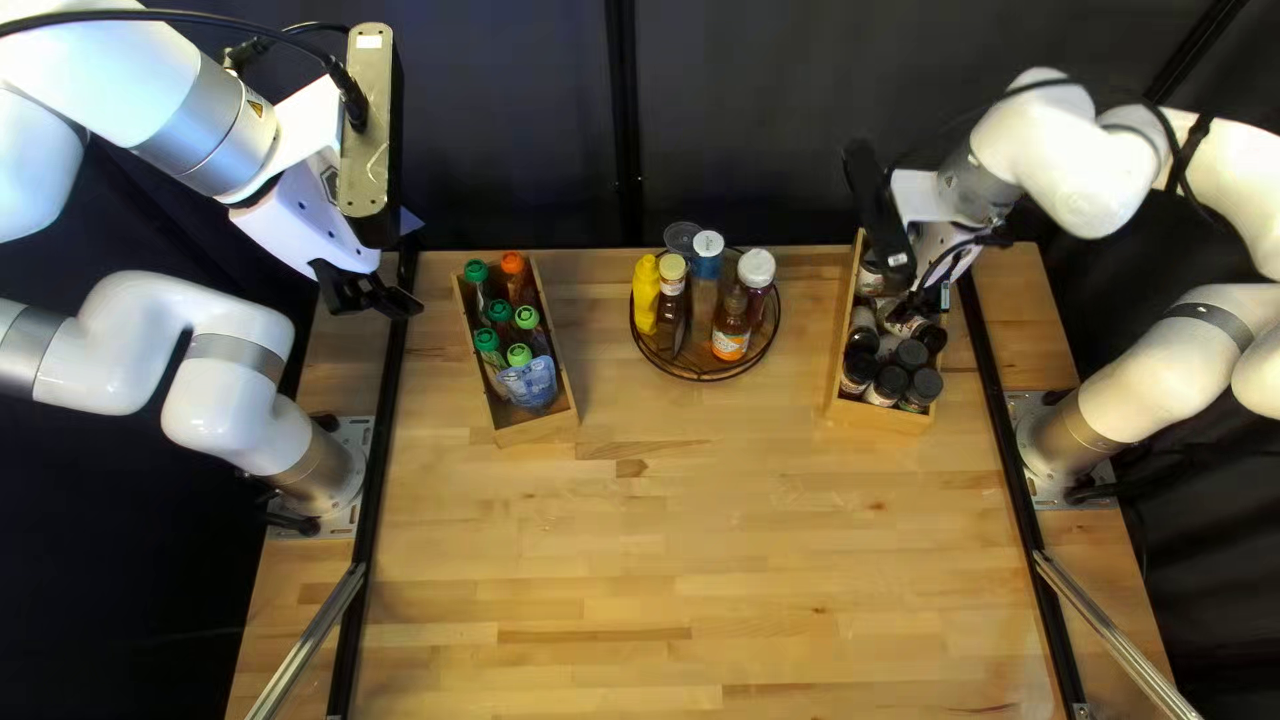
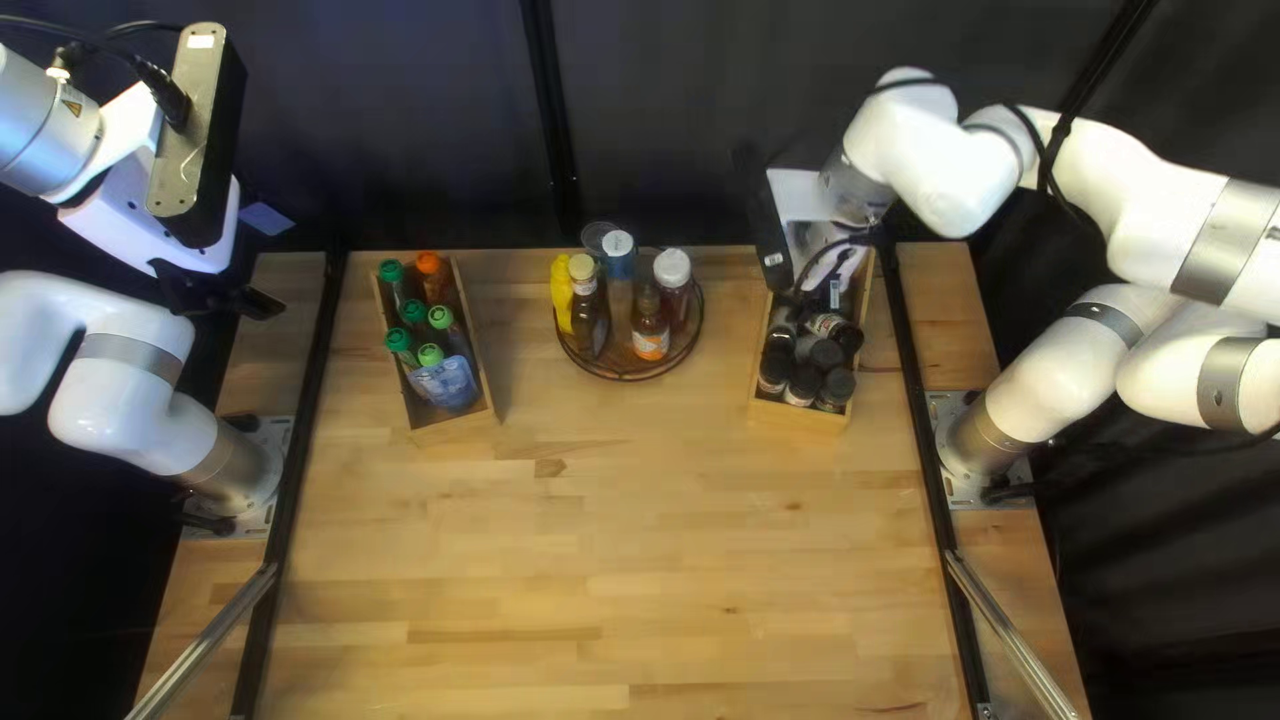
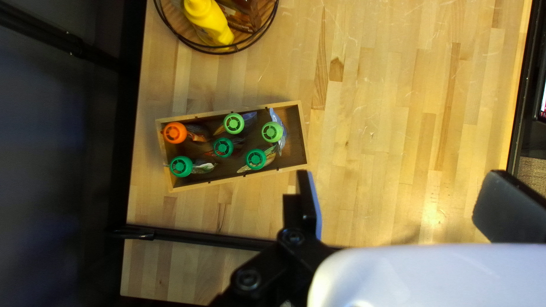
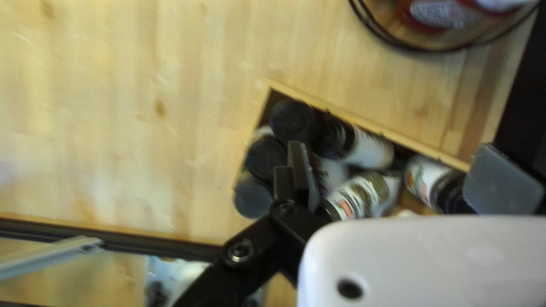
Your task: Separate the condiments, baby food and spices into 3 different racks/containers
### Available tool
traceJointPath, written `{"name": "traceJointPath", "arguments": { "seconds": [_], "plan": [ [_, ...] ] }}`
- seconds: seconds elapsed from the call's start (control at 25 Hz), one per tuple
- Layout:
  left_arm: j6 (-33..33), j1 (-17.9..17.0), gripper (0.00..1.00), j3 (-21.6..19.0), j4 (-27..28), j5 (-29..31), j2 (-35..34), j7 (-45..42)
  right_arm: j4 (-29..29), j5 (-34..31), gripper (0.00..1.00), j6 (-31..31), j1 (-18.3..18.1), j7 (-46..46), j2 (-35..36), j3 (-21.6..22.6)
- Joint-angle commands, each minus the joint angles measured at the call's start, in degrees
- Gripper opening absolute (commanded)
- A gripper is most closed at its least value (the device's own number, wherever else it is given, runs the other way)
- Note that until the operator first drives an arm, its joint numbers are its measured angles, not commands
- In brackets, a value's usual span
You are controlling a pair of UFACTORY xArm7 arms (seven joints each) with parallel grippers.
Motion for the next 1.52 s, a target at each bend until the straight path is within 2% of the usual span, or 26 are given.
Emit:
{"name": "traceJointPath", "arguments": {
  "seconds": [0.04, 0.2, 0.36, 0.48, 0.68, 1.52],
  "plan": [
    [0.0, 0.0, 1.0, 0.0, 0.0, 0.0, 0.0, 0.0, 7.8, 2.8, 1.0, 2.5, 0.2, 11.6, -1.0, 4.3],
    [0.0, 0.0, 1.0, 0.0, 0.0, 0.0, 0.0, 0.0, 15.0, 2.3, 1.0, 5.2, -0.6, 21.3, 0.2, 8.0],
    [0.0, 0.0, 1.0, 0.0, 0.0, 0.0, 0.0, 0.0, 17.5, 2.1, 1.0, 8.8, -0.2, 24.3, 4.7, 6.2],
    [0.0, 0.0, 1.0, 0.0, 0.0, 0.0, 0.0, 0.0, 18.1, 2.0, 1.0, 11.3, 0.4, 24.4, 8.6, 3.4],
    [0.0, 0.0, 1.0, 0.0, 0.0, 0.0, 0.0, 0.0, 18.0, 2.1, 1.0, 12.7, 1.5, 24.0, 12.4, 1.3],
    [0.0, 0.0, 1.0, 0.0, 0.0, 0.0, 0.0, 0.0, 17.5, 2.6, 1.0, 12.8, 2.2, 23.4, 12.9, 1.1]
  ]
}}
